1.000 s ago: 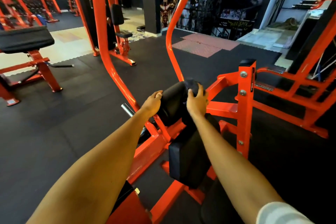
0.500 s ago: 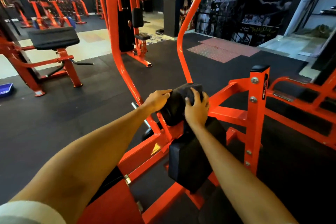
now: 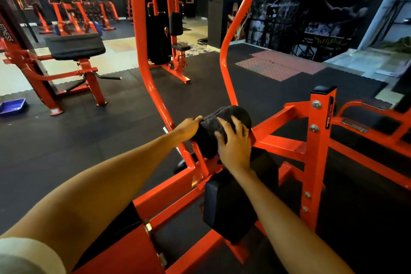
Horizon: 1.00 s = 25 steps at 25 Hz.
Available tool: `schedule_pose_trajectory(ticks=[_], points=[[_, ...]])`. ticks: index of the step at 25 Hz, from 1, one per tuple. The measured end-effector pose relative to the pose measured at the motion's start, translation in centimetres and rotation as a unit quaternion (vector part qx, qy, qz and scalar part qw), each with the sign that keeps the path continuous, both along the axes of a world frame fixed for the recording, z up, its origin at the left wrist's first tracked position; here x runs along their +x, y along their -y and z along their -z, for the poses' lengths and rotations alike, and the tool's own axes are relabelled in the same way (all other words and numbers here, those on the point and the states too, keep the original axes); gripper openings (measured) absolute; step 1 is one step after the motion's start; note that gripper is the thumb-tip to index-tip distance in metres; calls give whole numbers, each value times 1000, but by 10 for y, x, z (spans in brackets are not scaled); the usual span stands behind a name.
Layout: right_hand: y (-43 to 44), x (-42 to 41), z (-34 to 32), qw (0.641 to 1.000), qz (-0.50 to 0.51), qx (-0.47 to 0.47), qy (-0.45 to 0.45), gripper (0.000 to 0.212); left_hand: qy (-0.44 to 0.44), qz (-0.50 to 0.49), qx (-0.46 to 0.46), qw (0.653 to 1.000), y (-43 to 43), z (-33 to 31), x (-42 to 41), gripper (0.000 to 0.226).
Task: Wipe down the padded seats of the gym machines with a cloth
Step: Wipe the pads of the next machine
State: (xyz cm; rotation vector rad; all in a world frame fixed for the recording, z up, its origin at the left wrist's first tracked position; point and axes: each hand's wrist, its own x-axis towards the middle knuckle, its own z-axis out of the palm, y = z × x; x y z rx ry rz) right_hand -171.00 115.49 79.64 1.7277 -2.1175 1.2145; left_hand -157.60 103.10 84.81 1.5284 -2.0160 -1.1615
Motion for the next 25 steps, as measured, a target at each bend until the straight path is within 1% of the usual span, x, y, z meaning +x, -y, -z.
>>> schedule_pose_trajectory(ticks=[1, 2, 4, 5, 6, 8, 9, 10, 12, 14, 16, 17, 18, 20, 21, 22, 23, 25], points=[[13, -16, -1, 1000, 15, 4, -10, 42, 6, 5, -12, 1000, -3, -3, 0, 52], [29, -34, -13, 999, 46, 5, 24, 41, 21, 8, -19, 1000, -7, -8, 1, 51], [54, -59, -37, 982, 86, 47, 160, 40, 30, 8, -38, 999, -11, -12, 2, 44], [57, -62, -41, 970, 100, 73, 210, 41, 32, 9, -51, 998, -13, -16, 2, 39], [53, -55, -40, 966, 114, 75, 218, 42, 31, 10, -64, 997, -14, -19, 0, 34], [38, -25, -30, 972, 135, 36, 187, 45, 38, 1, -82, 996, -16, -18, -1, 31], [27, -4, -24, 980, 123, 16, 154, 46, 38, -6, -83, 996, -14, -16, -2, 32], [15, 16, -17, 988, 99, -2, 119, 47, 38, -10, -74, 996, -13, -14, -2, 35], [-10, 37, -2, 994, 20, 7, 104, 48, 39, -5, -54, 998, -13, -11, -4, 41], [-11, 21, 2, 995, -25, 6, 99, 44, 49, 2, -63, 997, -16, -15, -6, 40], [5, -11, 4, 997, -15, 1, 69, 43, 81, 22, -106, 991, -24, -22, -8, 36], [18, -29, 2, 998, 3, -2, 69, 43, 107, 41, -136, 984, -28, -26, -10, 36], [32, -47, -3, 995, 24, -1, 97, 44, 131, 62, -164, 976, -33, -28, -12, 38], [50, -71, -17, 979, 60, 24, 195, 45, 148, 98, -196, 964, -43, -31, -17, 42], [54, -74, -21, 968, 78, 38, 234, 46, 147, 107, -202, 962, -45, -31, -18, 43], [54, -70, -24, 962, 93, 43, 253, 47, 142, 109, -201, 963, -45, -32, -18, 42], [50, -58, -26, 962, 103, 38, 251, 47, 130, 104, -195, 967, -41, -33, -17, 41], [33, -20, -22, 976, 103, 0, 190, 48, 114, 71, -159, 978, -27, -29, -12, 39]])
